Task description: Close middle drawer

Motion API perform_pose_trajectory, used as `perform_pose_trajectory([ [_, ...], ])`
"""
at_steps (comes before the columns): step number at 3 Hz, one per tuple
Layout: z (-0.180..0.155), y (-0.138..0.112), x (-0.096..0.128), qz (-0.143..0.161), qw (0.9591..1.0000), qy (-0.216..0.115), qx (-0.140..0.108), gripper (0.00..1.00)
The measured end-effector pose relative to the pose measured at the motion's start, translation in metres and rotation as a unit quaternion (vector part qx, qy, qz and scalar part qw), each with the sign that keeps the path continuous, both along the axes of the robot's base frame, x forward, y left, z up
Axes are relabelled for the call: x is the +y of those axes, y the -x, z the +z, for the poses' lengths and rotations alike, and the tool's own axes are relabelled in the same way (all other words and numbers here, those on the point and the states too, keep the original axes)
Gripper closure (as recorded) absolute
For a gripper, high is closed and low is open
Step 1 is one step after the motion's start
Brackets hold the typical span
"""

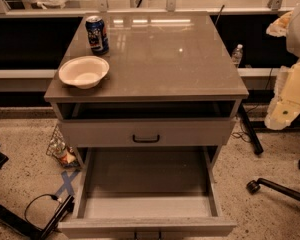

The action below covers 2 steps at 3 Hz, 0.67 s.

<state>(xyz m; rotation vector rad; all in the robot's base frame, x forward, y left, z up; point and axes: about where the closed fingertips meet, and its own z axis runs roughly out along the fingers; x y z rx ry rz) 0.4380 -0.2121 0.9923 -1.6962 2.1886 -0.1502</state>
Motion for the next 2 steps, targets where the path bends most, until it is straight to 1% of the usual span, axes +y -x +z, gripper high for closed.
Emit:
perform_pose_trajectory([
  [1,0.000,0.000,0.000,0.000,1.0000,0.000,0.000,0.00],
  [2,-0.015,0.001,-0.002,-0.012,0.9998,-0.016,-0.003,0.00],
])
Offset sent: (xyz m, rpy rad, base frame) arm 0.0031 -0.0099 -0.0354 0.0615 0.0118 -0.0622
